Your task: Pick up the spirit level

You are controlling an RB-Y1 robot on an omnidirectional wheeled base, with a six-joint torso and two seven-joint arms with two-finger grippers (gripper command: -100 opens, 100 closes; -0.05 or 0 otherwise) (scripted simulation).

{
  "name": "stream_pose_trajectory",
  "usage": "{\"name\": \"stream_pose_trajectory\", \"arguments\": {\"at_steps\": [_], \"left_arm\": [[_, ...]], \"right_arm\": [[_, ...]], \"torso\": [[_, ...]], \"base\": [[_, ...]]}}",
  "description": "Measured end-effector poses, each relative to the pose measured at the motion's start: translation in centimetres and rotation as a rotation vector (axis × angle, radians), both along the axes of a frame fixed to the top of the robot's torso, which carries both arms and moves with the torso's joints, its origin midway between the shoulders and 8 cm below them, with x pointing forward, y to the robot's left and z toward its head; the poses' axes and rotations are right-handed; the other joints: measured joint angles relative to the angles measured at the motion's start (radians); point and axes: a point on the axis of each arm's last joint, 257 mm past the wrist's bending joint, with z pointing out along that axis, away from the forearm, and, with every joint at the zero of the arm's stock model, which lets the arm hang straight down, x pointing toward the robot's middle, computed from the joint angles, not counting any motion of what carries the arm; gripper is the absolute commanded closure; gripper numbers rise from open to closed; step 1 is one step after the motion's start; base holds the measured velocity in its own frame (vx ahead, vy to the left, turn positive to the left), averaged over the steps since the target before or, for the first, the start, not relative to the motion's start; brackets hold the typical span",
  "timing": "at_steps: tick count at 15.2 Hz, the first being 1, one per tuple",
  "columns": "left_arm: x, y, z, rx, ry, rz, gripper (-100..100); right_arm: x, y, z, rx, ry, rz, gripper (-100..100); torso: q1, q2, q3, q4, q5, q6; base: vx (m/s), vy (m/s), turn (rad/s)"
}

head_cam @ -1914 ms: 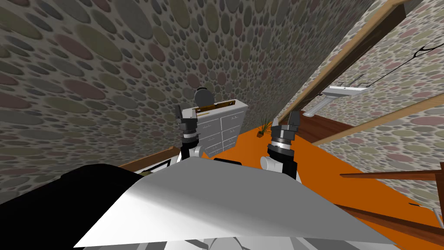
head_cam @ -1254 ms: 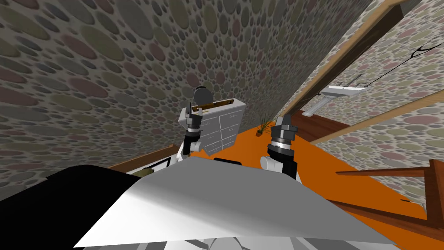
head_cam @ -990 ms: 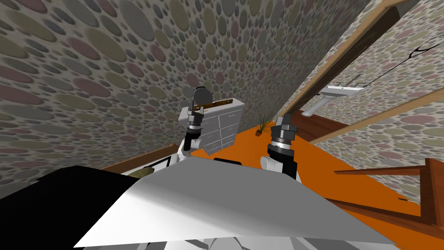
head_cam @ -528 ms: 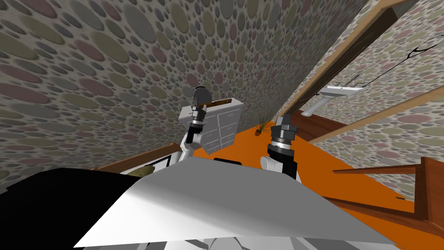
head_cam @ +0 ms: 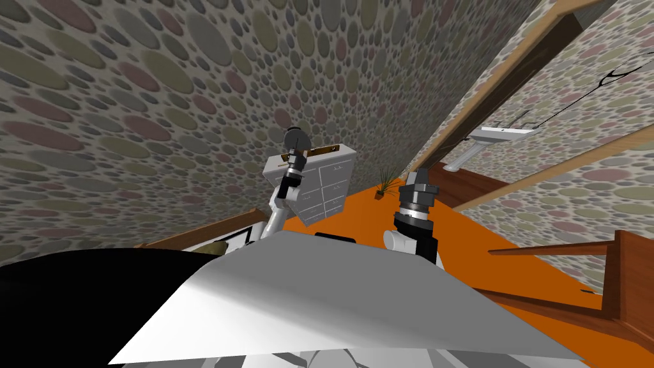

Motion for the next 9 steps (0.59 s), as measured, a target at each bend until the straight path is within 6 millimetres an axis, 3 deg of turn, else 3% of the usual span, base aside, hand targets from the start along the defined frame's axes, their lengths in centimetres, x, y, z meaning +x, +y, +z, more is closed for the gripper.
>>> {"name": "stream_pose_trajectory", "arguments": {"at_steps": [9], "left_arm": [[6.4,0.1,0.3,-0.008,0.136,-0.001,-100]], "right_arm": [[0.0,0.0,0.0,0.0,0.0,0.0,0]], "torso": [[0.0,0.0,0.0,0.0,0.0,0.0]], "base": [[-0.016,-0.034,0.012]]}}
